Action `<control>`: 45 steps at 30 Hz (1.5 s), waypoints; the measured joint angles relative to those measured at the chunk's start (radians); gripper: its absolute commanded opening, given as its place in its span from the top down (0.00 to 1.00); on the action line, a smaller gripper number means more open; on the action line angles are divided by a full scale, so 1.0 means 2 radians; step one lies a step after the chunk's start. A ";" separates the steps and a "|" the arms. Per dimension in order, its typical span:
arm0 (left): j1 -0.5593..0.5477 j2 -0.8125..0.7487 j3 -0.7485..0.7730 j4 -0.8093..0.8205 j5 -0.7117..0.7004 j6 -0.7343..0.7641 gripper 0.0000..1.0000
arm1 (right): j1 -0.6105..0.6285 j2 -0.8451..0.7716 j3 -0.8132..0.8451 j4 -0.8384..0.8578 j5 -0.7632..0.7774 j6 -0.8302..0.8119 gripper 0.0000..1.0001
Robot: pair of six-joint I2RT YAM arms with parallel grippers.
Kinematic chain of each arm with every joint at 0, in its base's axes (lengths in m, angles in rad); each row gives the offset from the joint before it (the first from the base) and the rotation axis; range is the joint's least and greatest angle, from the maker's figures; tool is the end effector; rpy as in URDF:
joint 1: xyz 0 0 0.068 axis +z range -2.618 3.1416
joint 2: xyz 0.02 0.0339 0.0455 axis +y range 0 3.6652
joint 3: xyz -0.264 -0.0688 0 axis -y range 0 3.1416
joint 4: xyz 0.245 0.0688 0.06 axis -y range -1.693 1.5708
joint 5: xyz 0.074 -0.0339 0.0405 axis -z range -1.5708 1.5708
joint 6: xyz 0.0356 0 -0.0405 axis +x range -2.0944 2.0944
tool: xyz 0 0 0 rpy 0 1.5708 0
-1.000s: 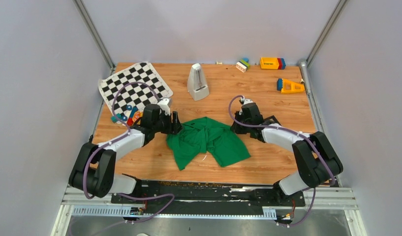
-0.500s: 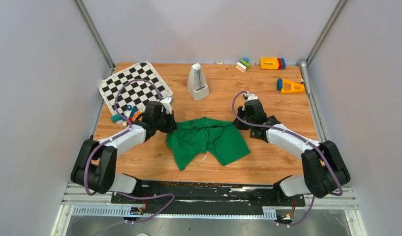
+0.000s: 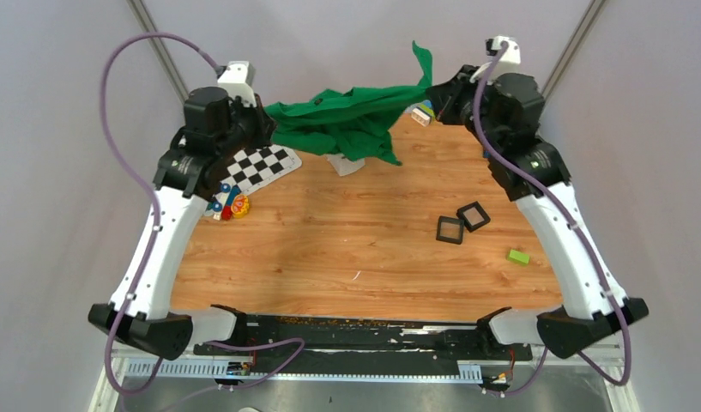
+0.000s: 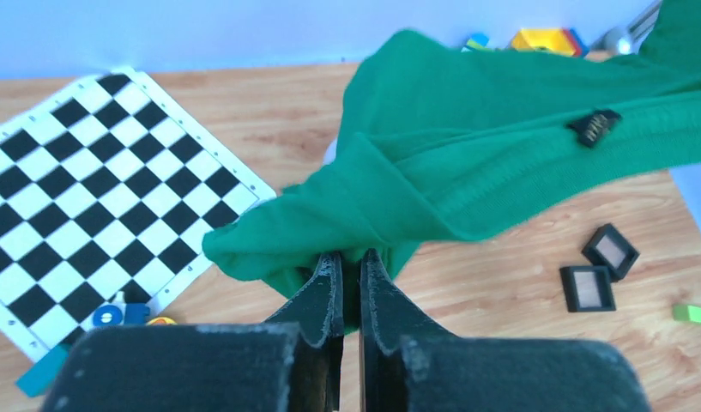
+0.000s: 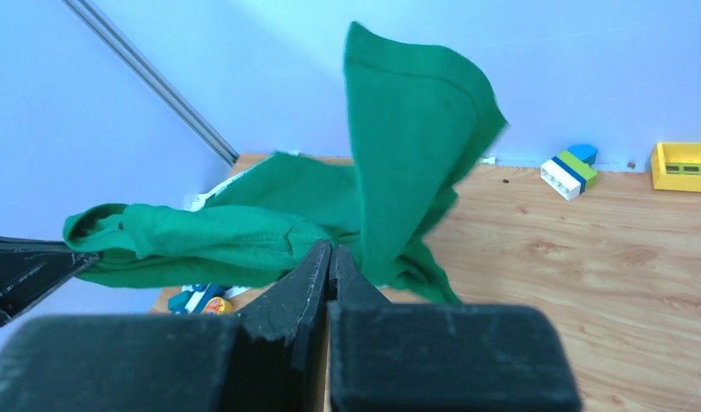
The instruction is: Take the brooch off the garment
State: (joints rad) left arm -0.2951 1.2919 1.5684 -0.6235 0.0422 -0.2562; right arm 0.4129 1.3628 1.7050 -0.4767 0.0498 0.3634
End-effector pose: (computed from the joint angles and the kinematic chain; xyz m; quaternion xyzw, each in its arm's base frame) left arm 0.2576 -0.0799 0.4546 0.0280 0.8180 -0.1729 0.5479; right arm 0.2615 0.1126 0.4959 -0.0023 0.7530 0.2316 0.6159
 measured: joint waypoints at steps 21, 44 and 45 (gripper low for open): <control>-0.047 -0.096 -0.269 0.038 0.123 -0.045 0.22 | -0.001 -0.097 -0.084 -0.071 -0.093 0.010 1.00; -0.391 0.188 -0.333 0.347 0.024 -0.145 0.58 | -0.001 -0.293 -0.189 -0.226 0.154 0.048 1.00; -0.397 0.209 -0.318 0.352 0.022 -0.148 0.58 | -0.001 -0.293 -0.181 -0.227 0.165 0.043 1.00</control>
State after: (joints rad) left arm -1.0901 1.7107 0.9325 0.0807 0.0853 -0.5526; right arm 0.4107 0.7761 1.3422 -0.9306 0.3801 0.4488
